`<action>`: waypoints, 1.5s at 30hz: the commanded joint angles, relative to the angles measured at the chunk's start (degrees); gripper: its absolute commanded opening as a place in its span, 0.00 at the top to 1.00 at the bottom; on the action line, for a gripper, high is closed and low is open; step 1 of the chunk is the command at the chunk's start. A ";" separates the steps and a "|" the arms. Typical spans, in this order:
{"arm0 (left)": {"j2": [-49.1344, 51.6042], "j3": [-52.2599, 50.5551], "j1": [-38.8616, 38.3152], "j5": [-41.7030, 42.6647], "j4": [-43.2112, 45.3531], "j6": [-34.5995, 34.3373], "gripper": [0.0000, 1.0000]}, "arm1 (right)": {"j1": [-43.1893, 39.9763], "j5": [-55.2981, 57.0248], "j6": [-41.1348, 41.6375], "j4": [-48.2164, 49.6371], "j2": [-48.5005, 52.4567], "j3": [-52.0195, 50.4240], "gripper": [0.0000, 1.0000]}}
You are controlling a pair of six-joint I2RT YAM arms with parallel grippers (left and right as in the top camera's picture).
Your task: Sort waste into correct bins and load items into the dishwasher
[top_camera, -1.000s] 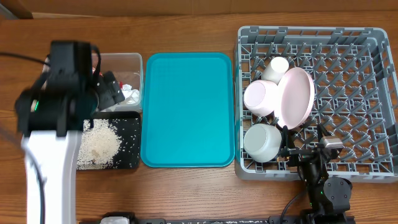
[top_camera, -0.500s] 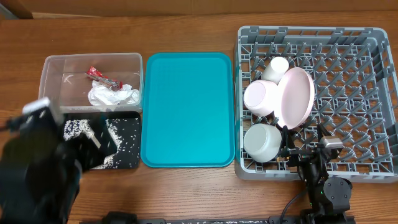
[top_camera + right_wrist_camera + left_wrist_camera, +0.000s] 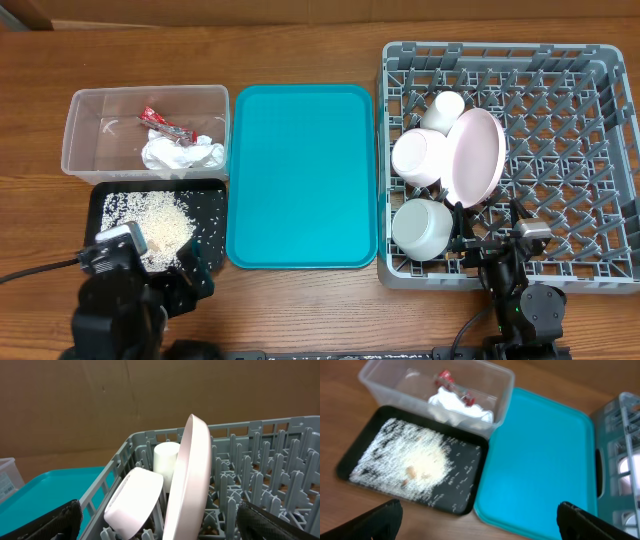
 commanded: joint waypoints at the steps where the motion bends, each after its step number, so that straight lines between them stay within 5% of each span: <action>1: -5.16 -7.61 -0.37 2.23 8.74 -0.42 0.00 | -0.15 -0.28 -0.20 0.46 -0.57 -0.59 0.00; 8: -15.85 -26.75 -0.35 8.98 43.19 -0.39 0.00 | -0.15 -0.28 -0.20 0.46 -0.57 -0.59 0.00; 17: -25.27 -44.48 1.36 11.32 65.44 -0.42 0.00 | -0.15 -0.28 -0.20 0.46 -0.57 -0.59 0.00; 30: -28.50 -58.82 7.37 12.13 64.11 0.46 0.00 | -0.15 -0.28 -0.20 0.46 -0.57 -0.59 0.00; 39: -28.50 -58.82 7.61 12.15 64.17 18.05 0.00 | -0.15 -0.28 -0.20 0.46 -0.57 -0.59 0.00; 45: -28.50 -58.82 7.61 12.22 64.19 20.02 0.00 | -0.15 -0.28 -0.20 0.46 -0.57 -0.59 0.00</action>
